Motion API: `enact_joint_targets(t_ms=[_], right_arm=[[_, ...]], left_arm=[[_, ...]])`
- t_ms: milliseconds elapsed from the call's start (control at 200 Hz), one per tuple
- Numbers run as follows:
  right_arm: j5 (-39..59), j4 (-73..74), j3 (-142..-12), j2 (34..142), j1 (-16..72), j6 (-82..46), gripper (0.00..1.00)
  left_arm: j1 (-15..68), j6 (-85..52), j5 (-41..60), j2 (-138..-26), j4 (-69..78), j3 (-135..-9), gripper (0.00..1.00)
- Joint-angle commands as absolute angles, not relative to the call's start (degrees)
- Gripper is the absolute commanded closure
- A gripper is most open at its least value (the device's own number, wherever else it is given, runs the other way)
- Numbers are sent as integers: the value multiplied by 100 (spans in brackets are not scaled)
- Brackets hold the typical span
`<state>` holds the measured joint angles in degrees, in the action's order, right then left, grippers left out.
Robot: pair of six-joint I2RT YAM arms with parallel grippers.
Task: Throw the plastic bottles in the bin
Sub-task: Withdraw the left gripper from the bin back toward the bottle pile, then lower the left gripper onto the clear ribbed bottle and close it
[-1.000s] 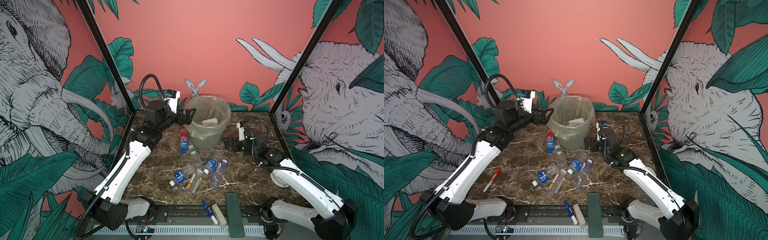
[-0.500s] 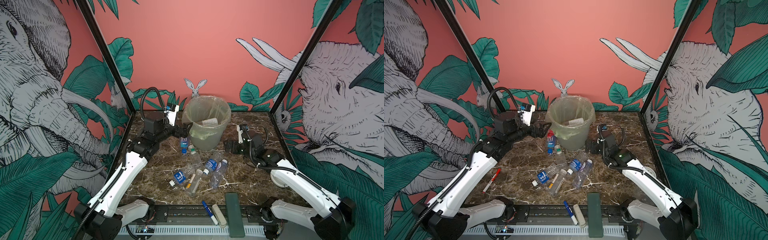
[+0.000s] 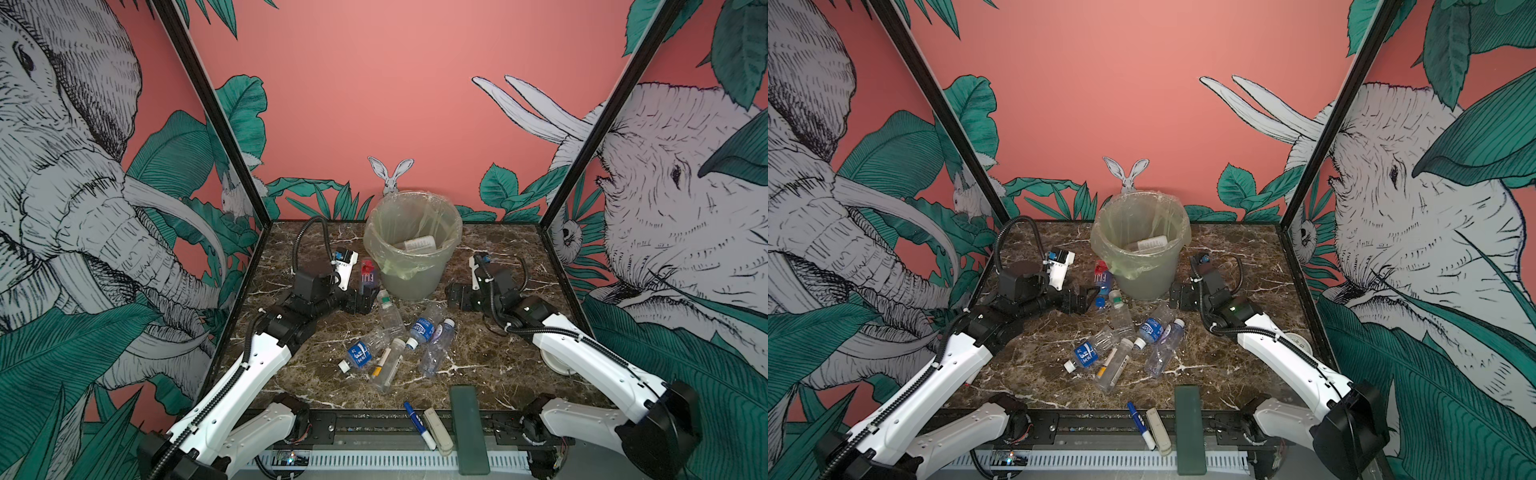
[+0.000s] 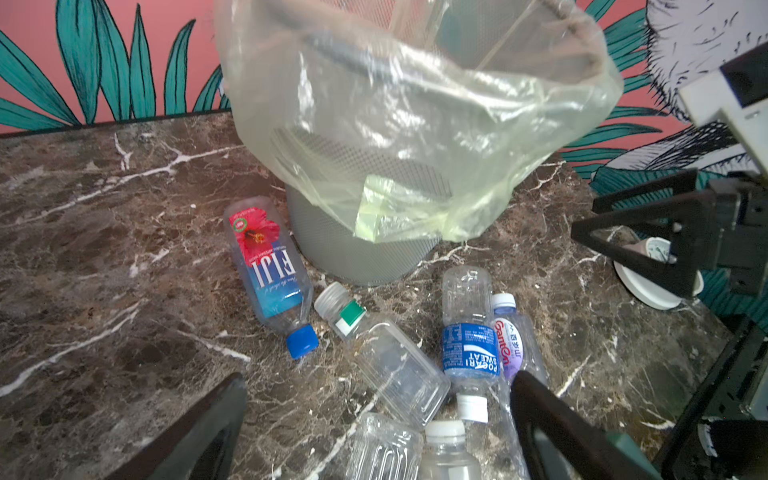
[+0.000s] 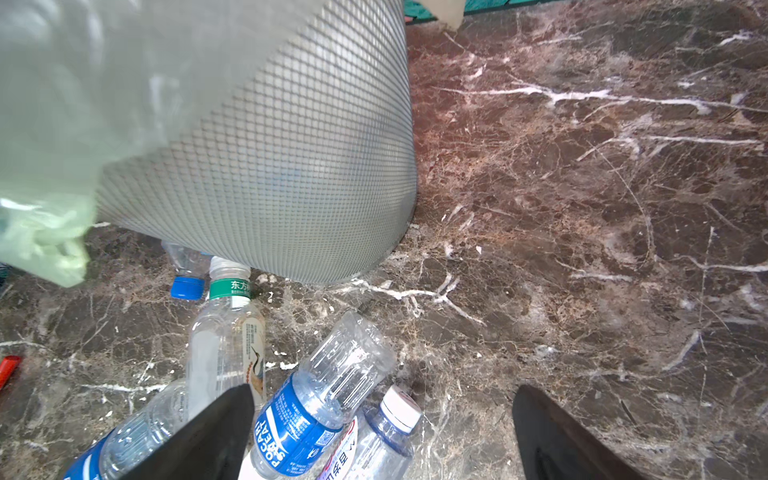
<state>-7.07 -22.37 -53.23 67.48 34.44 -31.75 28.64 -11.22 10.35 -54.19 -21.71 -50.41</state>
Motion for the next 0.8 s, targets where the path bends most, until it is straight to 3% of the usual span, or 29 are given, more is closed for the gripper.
enact_joint_targets(t_ms=[0, 790], right_arm=[[-756, -2163, -5344, 6829, 3463, -3226, 1], [-749, -2049, -5028, 6867, 3463, -3331, 1]], left_arm=[[2957, -1247, 805, -5208, -2374, -4827, 1], [3837, -2028, 169, -4993, -2479, -3515, 0]])
